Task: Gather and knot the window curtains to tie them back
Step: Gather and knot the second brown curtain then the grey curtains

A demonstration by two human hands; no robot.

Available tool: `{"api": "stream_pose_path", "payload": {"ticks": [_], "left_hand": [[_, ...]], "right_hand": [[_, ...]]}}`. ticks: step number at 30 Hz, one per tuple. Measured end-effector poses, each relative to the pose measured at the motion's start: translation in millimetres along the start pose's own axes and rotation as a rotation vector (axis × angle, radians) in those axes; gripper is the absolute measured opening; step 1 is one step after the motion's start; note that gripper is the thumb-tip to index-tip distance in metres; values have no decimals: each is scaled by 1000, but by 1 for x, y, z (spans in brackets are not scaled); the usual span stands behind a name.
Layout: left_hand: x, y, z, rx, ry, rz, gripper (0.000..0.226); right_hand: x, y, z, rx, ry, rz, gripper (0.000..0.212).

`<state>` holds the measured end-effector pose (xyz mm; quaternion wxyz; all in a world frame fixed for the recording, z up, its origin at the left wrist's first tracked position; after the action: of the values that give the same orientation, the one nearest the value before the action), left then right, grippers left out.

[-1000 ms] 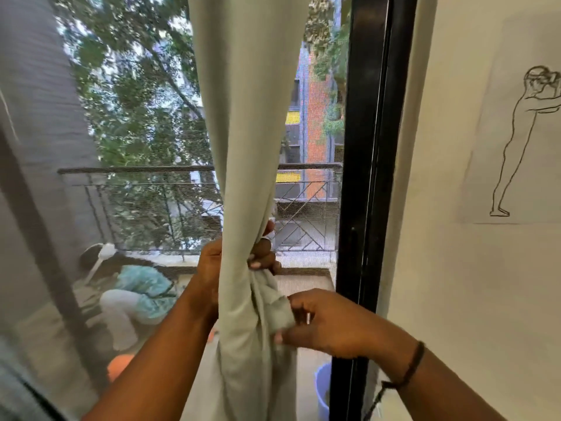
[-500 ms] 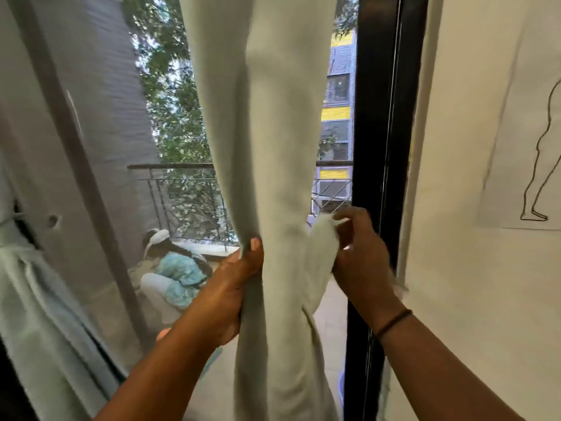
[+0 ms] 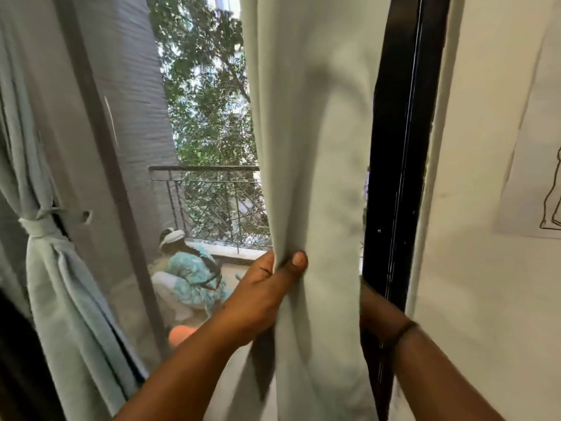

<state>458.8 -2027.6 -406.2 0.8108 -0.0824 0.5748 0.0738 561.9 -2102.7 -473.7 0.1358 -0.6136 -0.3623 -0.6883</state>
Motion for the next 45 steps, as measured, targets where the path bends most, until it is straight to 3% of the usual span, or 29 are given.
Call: {"api": "stream_pose_path", "payload": {"ticks": [2, 5, 8, 12, 15, 17, 20, 24, 27, 29, 31, 33, 35, 39, 45], "left_hand": [[3, 18, 10, -68, -35, 126, 27], [0, 29, 27, -121, -118, 286, 23], [-3, 38, 36, -194, -205, 491, 28], [-7, 23, 30, -148, -221, 914, 54], [-8, 15, 16, -84, -217, 980, 60], [-14, 15, 15, -57, -374, 1064, 60], [-2, 25, 22, 46, -339, 997, 70], [-8, 26, 20, 168, -477, 1009, 87], [-10, 42, 32, 253, -449, 678, 90], [-7, 58, 46, 264, -437, 435, 73], [-2, 67, 56, 265, -430, 403, 68], [5, 66, 58, 271, -408, 475, 80], [6, 60, 51, 285, -398, 515, 87], [0, 54, 37, 297, -453, 506, 71], [-17, 74, 30, 238, -523, 538, 28]], "right_hand": [[11, 41, -7, -256, 64, 79, 4], [46, 74, -45, -619, 251, 265, 12], [86, 35, -74, -626, 439, 217, 30], [89, 4, -70, -808, 307, -265, 71], [106, -12, -67, -850, 341, -460, 72], [112, -22, -57, -766, 345, -397, 67], [112, -29, -49, -691, 304, -273, 71], [108, -21, -53, -854, 233, -294, 31], [105, -22, -59, -855, 209, -178, 41], [99, -22, -61, -817, 170, -123, 60], [97, -24, -65, -811, 146, -126, 71], [98, -29, -66, -838, 131, -227, 79], [100, -35, -67, -894, 106, -308, 70], [103, -42, -70, -978, 74, -367, 53], [116, -38, -87, -1107, -18, -555, 34]]}}
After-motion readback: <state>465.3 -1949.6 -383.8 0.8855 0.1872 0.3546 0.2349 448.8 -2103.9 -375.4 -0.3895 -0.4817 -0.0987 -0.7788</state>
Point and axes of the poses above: each hand's wrist, its own z-axis towards the middle knuckle, its own y-axis out of the back of the hand, x = y × z, the point moved 10 cm from there along z, towards the middle knuckle, and after that the axes turned 2 degrees about x, right-handed, at the moved point
